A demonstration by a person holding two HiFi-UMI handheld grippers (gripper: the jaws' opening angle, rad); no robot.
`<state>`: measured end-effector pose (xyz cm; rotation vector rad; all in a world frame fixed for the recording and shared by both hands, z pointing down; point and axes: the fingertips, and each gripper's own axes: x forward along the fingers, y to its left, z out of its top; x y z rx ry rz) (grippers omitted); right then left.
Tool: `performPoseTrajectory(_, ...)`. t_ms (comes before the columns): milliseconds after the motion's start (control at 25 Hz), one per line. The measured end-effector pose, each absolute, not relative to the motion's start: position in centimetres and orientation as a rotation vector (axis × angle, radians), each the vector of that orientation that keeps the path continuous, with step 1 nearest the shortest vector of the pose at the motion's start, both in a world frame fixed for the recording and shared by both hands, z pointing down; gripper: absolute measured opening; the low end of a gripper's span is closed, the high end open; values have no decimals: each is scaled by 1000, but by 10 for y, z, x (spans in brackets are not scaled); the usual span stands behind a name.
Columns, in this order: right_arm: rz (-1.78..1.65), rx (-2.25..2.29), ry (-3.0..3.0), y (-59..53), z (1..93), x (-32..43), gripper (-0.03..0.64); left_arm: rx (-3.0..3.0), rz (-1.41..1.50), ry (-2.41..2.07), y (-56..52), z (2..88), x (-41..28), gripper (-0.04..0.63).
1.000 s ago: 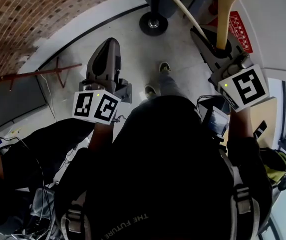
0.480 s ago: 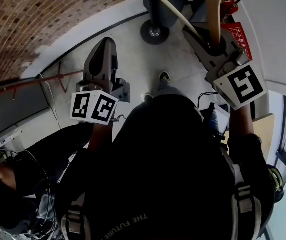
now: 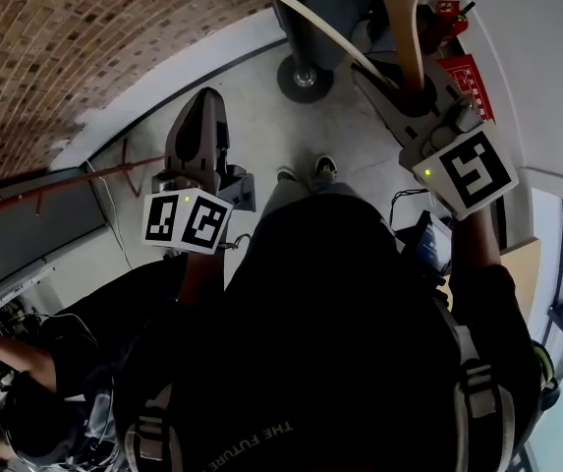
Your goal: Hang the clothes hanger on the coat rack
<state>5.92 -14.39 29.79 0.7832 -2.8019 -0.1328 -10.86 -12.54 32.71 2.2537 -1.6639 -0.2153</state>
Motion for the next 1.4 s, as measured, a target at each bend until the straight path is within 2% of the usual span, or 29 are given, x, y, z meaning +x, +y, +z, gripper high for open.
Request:
performPoseTrajectory(480,-89,803,-2707,-195,294,59,34,2288,-243,-1587,-186,334,-134,21)
performPoseTrajectory(840,-130,609,-2599,-237,276,54,34,2368,-295,-1519,-241,319,-157,21)
performPoseTrajectory(1400,-175,566,-2420,-278,285,33,34,2336,-332,-1482,-275,325,-192,21)
